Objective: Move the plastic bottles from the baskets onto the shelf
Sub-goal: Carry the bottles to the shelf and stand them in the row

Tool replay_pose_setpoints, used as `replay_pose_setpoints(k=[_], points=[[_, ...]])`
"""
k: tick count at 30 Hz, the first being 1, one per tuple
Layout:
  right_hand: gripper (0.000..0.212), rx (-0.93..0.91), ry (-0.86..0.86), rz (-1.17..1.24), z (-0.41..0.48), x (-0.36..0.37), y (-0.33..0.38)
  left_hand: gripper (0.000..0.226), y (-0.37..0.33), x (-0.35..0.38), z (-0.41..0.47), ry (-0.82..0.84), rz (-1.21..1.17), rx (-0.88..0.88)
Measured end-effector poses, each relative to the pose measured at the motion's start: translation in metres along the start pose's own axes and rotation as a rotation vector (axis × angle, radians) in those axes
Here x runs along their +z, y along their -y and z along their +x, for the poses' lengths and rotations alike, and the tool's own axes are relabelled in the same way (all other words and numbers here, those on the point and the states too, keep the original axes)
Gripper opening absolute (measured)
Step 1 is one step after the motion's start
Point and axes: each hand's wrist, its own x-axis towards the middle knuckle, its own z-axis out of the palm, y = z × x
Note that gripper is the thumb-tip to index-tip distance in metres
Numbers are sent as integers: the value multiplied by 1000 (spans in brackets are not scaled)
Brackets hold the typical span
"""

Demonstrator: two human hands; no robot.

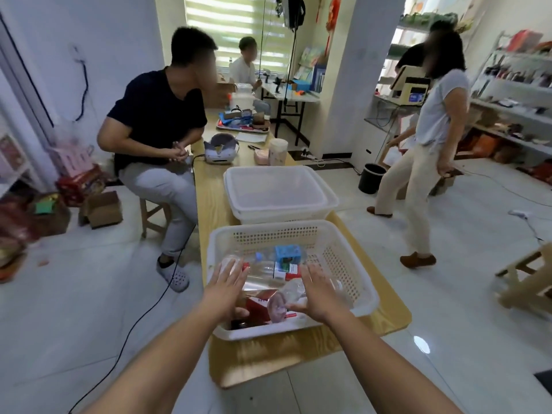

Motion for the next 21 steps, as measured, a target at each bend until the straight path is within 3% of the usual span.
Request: replay_pose_setpoints(k=[10, 13, 17, 21], points=[[112, -5, 128, -34, 47, 13, -2, 128, 3, 15, 48, 106, 40, 242], [114, 7, 173, -31, 60, 11, -9, 123, 0, 16, 65, 122, 27, 333], [104, 73, 82, 41, 80, 6, -17, 110, -1, 14, 89, 107, -90, 418], [100, 93, 97, 37, 102, 10, -17, 96, 5, 10, 108, 233, -63, 476]])
